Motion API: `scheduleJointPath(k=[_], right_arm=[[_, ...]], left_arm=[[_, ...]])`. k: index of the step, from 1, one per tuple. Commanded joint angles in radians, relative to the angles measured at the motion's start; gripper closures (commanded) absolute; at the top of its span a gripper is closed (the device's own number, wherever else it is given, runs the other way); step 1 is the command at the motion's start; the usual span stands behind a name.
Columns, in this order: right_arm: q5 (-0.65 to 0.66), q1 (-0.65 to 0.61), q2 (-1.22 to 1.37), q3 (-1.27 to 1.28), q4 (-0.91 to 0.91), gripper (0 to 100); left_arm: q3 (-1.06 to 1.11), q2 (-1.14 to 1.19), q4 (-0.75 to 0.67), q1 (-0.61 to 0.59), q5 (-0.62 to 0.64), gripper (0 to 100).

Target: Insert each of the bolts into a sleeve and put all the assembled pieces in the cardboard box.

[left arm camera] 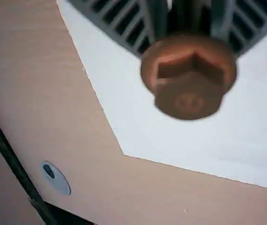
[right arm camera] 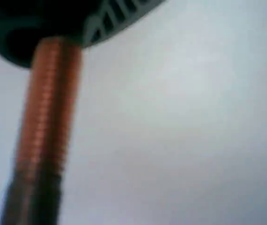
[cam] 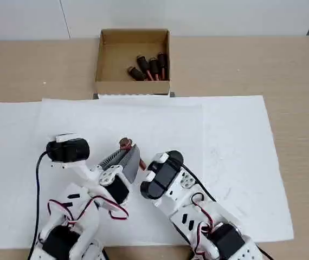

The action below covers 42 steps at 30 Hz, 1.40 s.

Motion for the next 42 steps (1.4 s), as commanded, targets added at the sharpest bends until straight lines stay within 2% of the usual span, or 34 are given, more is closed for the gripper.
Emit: scheduleJointPath(k=[1,8,13,18,25,28,32,36,38,42], right_arm=[[0.006,-0.010,-0.008,-0.018,-0.027,99.6],[0.006,-0.007,-0.008,-0.020,-0.027,99.6],[0.006,-0.005,-0.008,-0.020,-0.027,99.6],[0.006,-0.005,-0.008,-0.020,-0.027,99.6],[0.006,-0.005,-0.008,-0.020,-0.028,99.6],[0.006,-0.005,-0.008,-0.020,-0.028,99.6],[0.006,-0.005,-0.008,-0.020,-0.028,99.6],[0.006,-0.005,-0.013,-0.020,-0.028,99.6],[0.006,-0.005,-0.013,-0.020,-0.028,99.6],[0.006,-0.005,-0.013,-0.020,-0.028,99.6]], left_arm=[[0.027,-0.014,-0.083,-0.002,0.006,99],[0.056,-0.014,-0.101,0.005,0.005,99],[0.051,-0.014,-0.015,0.009,0.005,99],[0.021,-0.014,0.112,0.066,-0.011,99],[0.021,-0.014,0.172,0.138,-0.012,99],[0.038,-0.014,0.186,0.166,-0.015,99],[0.085,-0.014,0.180,0.172,-0.103,99],[0.085,-0.014,0.178,0.169,-0.106,99],[0.085,-0.014,0.169,0.169,-0.107,96],[0.085,-0.014,0.166,0.169,-0.133,81]])
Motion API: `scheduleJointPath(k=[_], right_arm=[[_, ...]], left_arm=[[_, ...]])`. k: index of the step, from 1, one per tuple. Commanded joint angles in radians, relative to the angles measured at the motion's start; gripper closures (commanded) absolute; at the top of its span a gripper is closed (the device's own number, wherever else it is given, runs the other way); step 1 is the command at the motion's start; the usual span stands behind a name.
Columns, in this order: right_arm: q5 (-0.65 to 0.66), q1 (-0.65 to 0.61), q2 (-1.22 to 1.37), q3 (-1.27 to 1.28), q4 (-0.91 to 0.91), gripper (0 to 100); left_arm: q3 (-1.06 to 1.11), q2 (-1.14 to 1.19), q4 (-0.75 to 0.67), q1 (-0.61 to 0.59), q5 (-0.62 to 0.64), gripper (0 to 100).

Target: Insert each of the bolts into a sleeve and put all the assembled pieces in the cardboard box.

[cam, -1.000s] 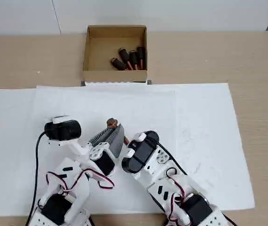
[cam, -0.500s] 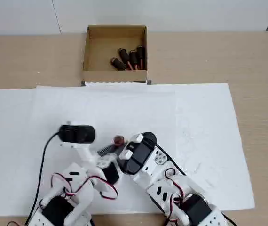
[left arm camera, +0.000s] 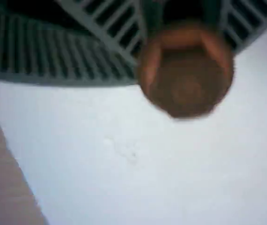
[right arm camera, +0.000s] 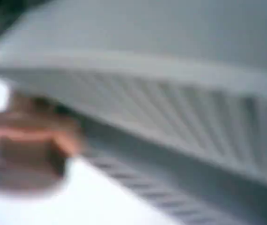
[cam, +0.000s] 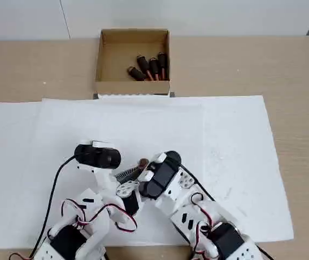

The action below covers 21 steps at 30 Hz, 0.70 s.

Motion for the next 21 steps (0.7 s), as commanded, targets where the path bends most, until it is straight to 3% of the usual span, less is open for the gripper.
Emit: scheduleJointPath(k=[1,21], right_arm=[[0.003,-0.007,-0.016,-0.025,-0.030,99.6],[0.003,-0.007,-0.016,-0.023,-0.030,99.6]], left_arm=[[0.001,-0.005,-0.002,0.012,-0.020,79],[-0.148,-0.005,0.003,-0.106,-0.094,79]])
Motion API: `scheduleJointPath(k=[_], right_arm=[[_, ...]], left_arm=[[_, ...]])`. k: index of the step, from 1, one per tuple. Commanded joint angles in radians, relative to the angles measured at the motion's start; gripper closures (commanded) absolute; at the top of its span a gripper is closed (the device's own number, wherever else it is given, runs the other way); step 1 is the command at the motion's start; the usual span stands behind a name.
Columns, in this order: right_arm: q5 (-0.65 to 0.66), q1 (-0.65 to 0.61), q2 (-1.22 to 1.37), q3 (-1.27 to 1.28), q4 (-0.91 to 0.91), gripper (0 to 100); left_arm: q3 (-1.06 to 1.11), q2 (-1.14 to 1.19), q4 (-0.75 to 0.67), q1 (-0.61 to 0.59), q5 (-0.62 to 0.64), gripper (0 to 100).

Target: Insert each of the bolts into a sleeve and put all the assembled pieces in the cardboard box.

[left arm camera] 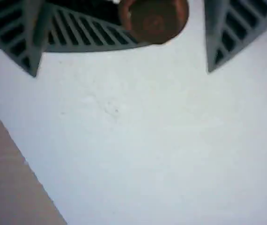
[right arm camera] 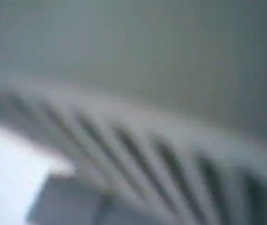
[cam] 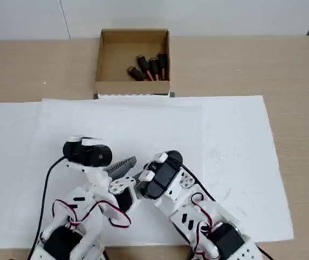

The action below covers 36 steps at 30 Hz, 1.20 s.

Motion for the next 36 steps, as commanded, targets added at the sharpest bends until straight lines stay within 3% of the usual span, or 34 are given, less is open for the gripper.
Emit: scheduleJointPath(k=[1,6,16,21,29,36], right_arm=[[0.005,-0.005,-0.015,-0.020,-0.027,99.6],[-0.002,0.027,-0.015,-0.020,-0.027,99.6],[-0.008,0.262,-0.015,-0.040,-0.027,99.6],[-0.114,0.438,-0.002,-0.084,-0.016,99.6],[-0.235,0.433,0.073,-0.238,0.111,99.6],[-0.238,0.427,0.526,-0.583,0.024,99.6]], left_arm=[[-0.050,-0.008,-0.005,-0.021,-0.012,81],[-0.050,-0.008,-0.009,-0.144,-0.091,100],[0.047,-0.008,-0.003,-0.379,-0.439,100],[0.130,-0.008,-0.003,-0.437,-0.637,100],[0.203,-0.008,-0.003,-0.483,-0.649,100],[0.203,-0.008,-0.003,-0.483,-0.647,100]])
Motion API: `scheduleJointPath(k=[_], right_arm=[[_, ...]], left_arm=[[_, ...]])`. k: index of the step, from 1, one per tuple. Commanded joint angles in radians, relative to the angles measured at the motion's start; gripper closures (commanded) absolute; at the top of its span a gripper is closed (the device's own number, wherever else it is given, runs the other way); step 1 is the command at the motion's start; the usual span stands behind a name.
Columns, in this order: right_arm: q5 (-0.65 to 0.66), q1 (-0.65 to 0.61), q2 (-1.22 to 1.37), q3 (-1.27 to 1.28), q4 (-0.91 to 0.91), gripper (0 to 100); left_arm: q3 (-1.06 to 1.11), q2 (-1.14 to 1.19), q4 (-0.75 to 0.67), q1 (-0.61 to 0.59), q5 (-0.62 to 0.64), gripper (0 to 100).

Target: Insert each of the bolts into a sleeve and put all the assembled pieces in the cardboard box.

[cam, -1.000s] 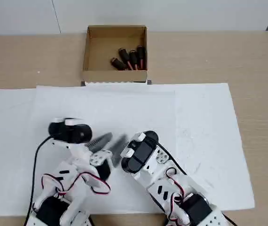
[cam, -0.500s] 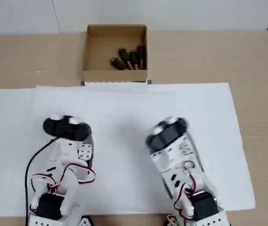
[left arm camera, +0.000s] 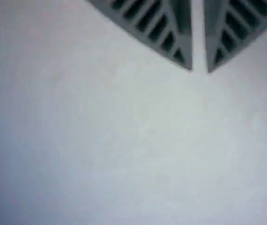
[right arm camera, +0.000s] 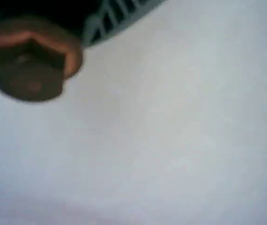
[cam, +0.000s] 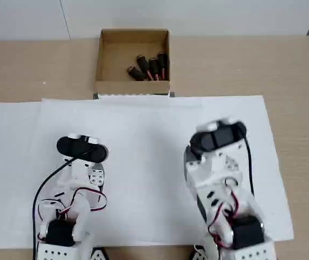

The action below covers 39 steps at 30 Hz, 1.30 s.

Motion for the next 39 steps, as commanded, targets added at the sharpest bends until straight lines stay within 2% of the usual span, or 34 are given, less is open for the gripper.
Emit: scheduleJointPath(k=[1,6,16,29,37,39], right_arm=[[-0.009,0.002,0.268,-0.247,-0.091,99.6],[0.002,0.005,0.631,-0.505,-0.226,99.5],[0.147,0.008,1.262,-0.977,-0.452,99.5],[0.272,0.002,1.948,-1.711,-0.489,99.5],[0.440,-0.030,2.246,-1.970,-0.498,99.2],[0.476,-0.036,2.293,-2.007,-0.498,96.0]], left_arm=[[-0.005,-0.008,-0.003,-0.002,-0.005,100],[-0.005,-0.008,-0.003,0.000,-0.006,99],[-0.005,-0.008,-0.003,-0.002,-0.005,99],[-0.005,-0.008,-0.005,0.008,-0.025,99],[-0.005,-0.008,-0.005,0.008,-0.025,99],[-0.005,-0.008,-0.005,0.008,-0.026,99]])
